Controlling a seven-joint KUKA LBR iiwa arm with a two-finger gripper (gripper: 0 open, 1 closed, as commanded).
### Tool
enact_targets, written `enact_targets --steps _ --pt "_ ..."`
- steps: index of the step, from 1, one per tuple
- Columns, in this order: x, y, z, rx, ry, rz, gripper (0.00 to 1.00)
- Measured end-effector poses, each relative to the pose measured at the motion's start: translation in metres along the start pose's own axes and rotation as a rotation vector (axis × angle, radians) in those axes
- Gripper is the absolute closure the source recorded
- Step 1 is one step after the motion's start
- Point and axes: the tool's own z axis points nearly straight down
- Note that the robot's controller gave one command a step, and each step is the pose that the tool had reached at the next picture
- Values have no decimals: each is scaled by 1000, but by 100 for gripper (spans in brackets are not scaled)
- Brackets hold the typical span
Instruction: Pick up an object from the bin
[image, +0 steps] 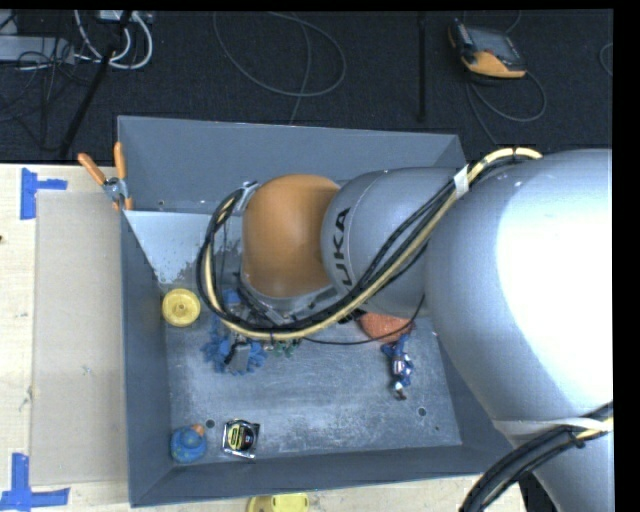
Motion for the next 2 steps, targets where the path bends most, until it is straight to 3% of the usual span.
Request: enact_targets --steps 2 --pt "1 1 -1 0 0 -1 100"
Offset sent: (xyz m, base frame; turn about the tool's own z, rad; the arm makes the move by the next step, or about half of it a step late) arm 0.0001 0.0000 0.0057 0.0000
